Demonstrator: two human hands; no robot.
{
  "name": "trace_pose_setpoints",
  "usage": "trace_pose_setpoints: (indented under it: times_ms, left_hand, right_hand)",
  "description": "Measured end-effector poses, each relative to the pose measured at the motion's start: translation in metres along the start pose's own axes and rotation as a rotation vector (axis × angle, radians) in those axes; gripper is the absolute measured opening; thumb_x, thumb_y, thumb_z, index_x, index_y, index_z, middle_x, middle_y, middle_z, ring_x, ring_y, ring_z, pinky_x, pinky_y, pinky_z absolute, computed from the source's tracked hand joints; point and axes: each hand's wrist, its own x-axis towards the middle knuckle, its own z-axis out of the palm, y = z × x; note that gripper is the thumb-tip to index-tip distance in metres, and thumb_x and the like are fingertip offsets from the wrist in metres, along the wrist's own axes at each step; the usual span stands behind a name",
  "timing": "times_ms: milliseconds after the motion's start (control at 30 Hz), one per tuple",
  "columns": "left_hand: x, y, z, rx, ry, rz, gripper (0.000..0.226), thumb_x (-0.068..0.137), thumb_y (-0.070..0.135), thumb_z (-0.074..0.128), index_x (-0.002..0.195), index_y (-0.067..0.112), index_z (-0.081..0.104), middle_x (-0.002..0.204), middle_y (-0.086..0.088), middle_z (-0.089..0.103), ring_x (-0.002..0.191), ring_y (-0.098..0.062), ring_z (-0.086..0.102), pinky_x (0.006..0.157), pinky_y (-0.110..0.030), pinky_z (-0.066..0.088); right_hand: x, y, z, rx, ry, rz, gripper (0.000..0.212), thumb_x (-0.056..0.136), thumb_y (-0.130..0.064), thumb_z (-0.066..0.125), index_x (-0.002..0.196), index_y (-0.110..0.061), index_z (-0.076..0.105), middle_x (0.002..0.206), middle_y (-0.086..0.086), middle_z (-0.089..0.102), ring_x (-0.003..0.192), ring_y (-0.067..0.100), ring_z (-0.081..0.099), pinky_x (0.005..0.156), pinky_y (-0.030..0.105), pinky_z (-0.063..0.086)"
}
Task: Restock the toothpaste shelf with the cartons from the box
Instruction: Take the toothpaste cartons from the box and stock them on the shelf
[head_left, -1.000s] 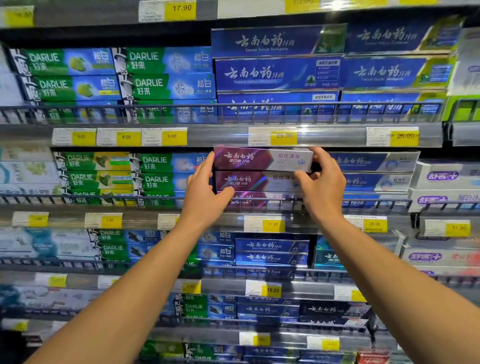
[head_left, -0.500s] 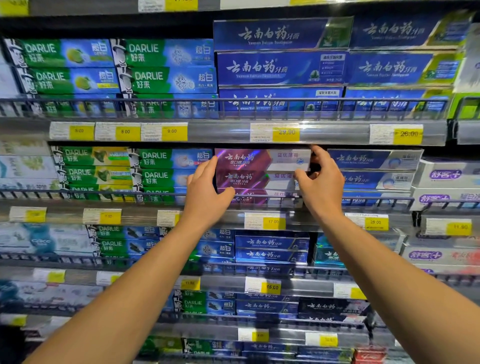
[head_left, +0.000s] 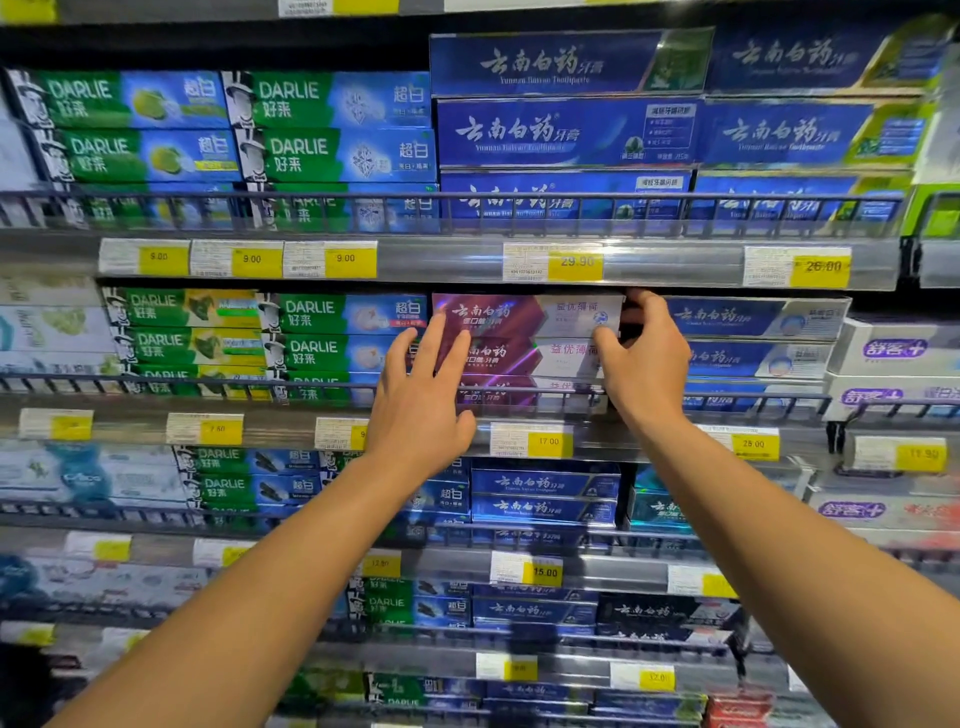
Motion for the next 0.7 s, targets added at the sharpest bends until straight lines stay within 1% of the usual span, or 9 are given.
trace_pose_setpoints:
  times_ms: [200,267,333,467,633,700]
  left_hand:
    - [0.002,0.0,0.003,0.023,-0.001,-0.005,0.082,0.084,0.039,0.055,0.151,0.03,0.008,0.159,0.007,-0.012,0.143,-0.03,-0.004,0.112,-0.053,0.026]
    - [0.002,-0.001,0.004,0.019,-0.002,-0.007,0.083,0.084,0.039,0.055,0.151,0.03,0.007,0.158,0.007,-0.013,0.143,-0.029,-0.004,0.113,-0.053,0.024]
    - [0.002,-0.001,0.004,0.021,0.003,0.0,0.083,0.084,0.039,0.055,0.151,0.03,0.007,0.159,0.006,-0.013,0.143,-0.029,-0.004,0.114,-0.053,0.024]
    - [0.001,-0.002,0.006,0.003,0.011,0.004,0.083,0.084,0.038,0.056,0.151,0.03,0.008,0.159,0.007,-0.012,0.143,-0.029,-0.003,0.113,-0.053,0.025]
    - [0.001,-0.004,0.005,-0.003,0.016,0.007,0.083,0.084,0.038,0.056,0.152,0.028,0.008,0.159,0.008,-0.012,0.143,-0.029,-0.002,0.114,-0.052,0.024]
    - [0.002,-0.005,0.005,-0.005,0.019,0.011,0.083,0.084,0.038,0.056,0.152,0.028,0.009,0.159,0.008,-0.012,0.143,-0.029,-0.002,0.114,-0.052,0.024]
  right_hand:
    - [-0.003,0.003,0.0,-0.02,-0.018,-0.009,0.035,0.085,-0.028,0.064,0.118,-0.02,0.054,0.103,0.0,0.064,0.09,0.023,0.06,0.078,0.039,0.049]
    - [-0.007,0.006,-0.002,-0.027,-0.044,-0.016,0.039,0.085,-0.028,0.065,0.121,-0.02,0.053,0.108,-0.002,0.064,0.09,0.02,0.06,0.08,0.039,0.049]
    - [-0.012,0.01,-0.004,-0.043,-0.071,-0.021,0.04,0.086,-0.024,0.065,0.124,-0.02,0.052,0.11,-0.003,0.065,0.087,0.018,0.059,0.079,0.037,0.049]
    - [-0.013,0.012,-0.003,-0.06,-0.09,0.001,0.041,0.087,-0.02,0.064,0.125,-0.018,0.052,0.109,-0.002,0.066,0.091,0.022,0.06,0.08,0.039,0.049]
    - [-0.007,0.013,-0.001,-0.065,-0.093,0.032,0.04,0.087,-0.018,0.063,0.125,-0.018,0.052,0.109,-0.001,0.067,0.095,0.025,0.06,0.08,0.037,0.049]
    - [-0.006,0.013,0.0,-0.069,-0.095,0.038,0.039,0.088,-0.018,0.063,0.126,-0.017,0.052,0.109,0.0,0.067,0.096,0.025,0.06,0.079,0.035,0.047]
